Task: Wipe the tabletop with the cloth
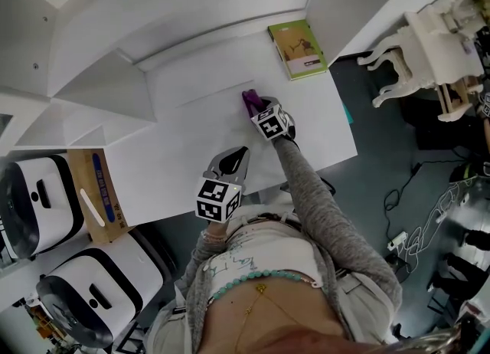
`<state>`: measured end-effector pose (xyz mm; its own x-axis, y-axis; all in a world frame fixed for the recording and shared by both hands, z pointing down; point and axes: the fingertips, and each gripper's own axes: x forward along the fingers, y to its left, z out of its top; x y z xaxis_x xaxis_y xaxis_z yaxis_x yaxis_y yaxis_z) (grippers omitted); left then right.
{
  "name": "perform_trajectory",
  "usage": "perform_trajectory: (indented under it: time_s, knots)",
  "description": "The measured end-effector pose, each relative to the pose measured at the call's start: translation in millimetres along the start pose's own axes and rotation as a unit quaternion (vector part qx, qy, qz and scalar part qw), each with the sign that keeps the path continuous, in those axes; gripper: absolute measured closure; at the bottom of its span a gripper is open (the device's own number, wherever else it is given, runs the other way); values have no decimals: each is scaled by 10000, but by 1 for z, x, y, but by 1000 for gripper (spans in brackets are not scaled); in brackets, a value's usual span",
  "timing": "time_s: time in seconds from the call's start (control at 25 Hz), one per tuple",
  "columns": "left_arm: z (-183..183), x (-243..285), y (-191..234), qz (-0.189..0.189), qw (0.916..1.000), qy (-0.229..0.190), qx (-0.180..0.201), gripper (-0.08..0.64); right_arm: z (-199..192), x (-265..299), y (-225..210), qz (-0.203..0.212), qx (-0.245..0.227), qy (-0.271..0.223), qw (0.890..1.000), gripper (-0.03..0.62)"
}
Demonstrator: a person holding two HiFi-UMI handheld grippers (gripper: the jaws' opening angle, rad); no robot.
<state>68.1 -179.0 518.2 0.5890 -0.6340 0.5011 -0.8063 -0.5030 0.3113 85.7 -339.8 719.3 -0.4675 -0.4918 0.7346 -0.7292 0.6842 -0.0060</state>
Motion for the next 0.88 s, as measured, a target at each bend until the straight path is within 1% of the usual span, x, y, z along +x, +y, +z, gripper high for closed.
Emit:
perform_trajectory:
  time_s: [0.24, 0.52, 0.72, 0.88]
  knots:
    - [3, 14, -17, -25, 10000, 23, 10, 560, -9, -10, -21, -20, 18, -2, 10000, 495]
    - [7, 30, -33, 19, 10000, 25, -7, 560, -27, -25, -63, -162, 283, -48, 9995, 495]
    - [9, 41, -45, 34, 10000, 6, -25, 560, -38, -35, -86, -229, 272, -56, 9994, 495]
    - [8, 42, -52, 45, 10000, 1, -57, 560, -44, -40, -96, -246, 294, -30, 9993, 495]
